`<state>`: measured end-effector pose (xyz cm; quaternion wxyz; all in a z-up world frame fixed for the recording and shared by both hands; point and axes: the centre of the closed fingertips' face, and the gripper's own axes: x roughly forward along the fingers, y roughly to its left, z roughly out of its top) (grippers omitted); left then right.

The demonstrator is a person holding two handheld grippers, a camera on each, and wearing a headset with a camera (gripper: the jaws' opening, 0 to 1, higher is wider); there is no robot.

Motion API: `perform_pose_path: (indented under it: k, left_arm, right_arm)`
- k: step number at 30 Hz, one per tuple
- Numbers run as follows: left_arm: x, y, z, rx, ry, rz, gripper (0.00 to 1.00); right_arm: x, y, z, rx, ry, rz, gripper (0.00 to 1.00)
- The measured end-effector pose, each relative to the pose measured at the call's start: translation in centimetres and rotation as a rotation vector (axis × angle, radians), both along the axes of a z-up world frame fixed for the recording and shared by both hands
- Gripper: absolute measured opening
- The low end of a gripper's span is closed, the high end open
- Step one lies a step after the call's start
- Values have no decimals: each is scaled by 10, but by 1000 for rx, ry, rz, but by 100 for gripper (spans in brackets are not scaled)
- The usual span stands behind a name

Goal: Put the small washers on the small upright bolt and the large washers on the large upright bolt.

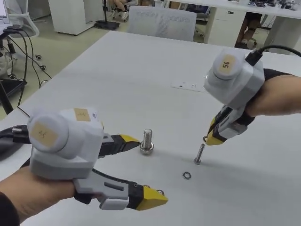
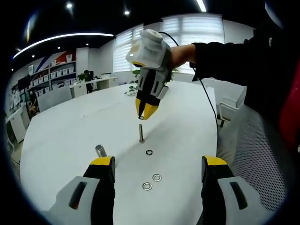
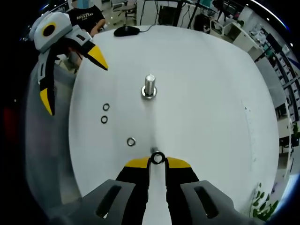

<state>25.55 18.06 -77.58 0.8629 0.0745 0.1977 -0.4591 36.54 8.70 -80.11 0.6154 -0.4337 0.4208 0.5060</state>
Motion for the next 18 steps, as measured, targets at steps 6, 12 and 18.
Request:
perform_pose_path:
  k: [6,12,18]
  left_arm:
    - [0,1,-1,-5,3,5,75]
    - [1,0,-3,-4,5,4,74]
    - [1,0,-3,-6,6,7,74]
  right_arm:
    - [-1,1,-6,-7,10,6,13]
    - [1,1,-10,-12,16,10,13]
    - [1,1,-12,-16,21,14,13]
